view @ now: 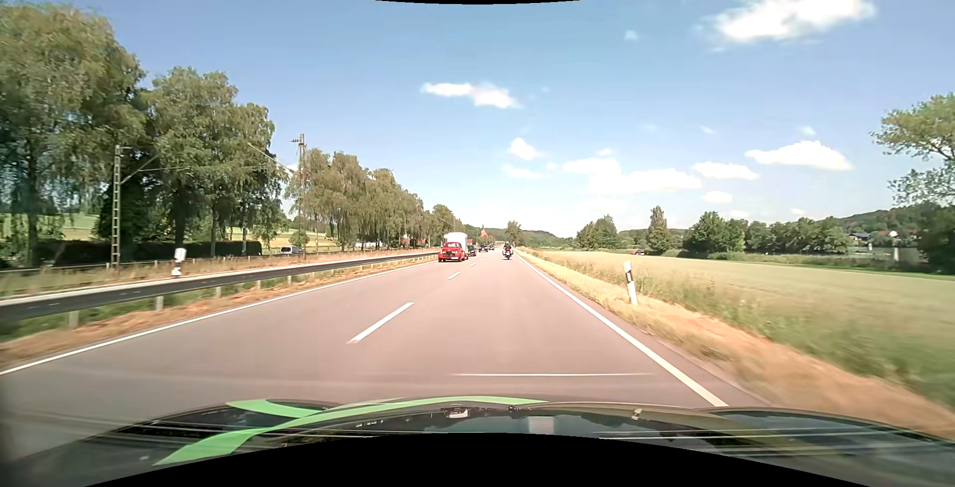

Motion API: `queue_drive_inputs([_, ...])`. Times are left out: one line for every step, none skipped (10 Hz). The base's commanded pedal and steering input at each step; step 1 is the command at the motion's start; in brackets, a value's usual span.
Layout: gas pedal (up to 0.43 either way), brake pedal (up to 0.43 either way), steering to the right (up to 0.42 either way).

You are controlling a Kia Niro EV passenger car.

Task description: Follow the waypoints while adhering to traffic rules and regulations

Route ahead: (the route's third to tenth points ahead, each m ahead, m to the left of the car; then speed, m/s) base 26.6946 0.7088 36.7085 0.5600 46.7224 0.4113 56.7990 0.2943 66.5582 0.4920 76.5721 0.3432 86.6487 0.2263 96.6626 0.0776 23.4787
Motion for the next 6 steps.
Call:
queue_drive_inputs([0.22,0.0,-0.003])
queue_drive_inputs([0.22,0.0,-0.003])
queue_drive_inputs([0.22,0.0,-0.004])
queue_drive_inputs([0.22,0.0,-0.004])
queue_drive_inputs([0.22,0.0,-0.004])
queue_drive_inputs([0.22,0.0,-0.004])
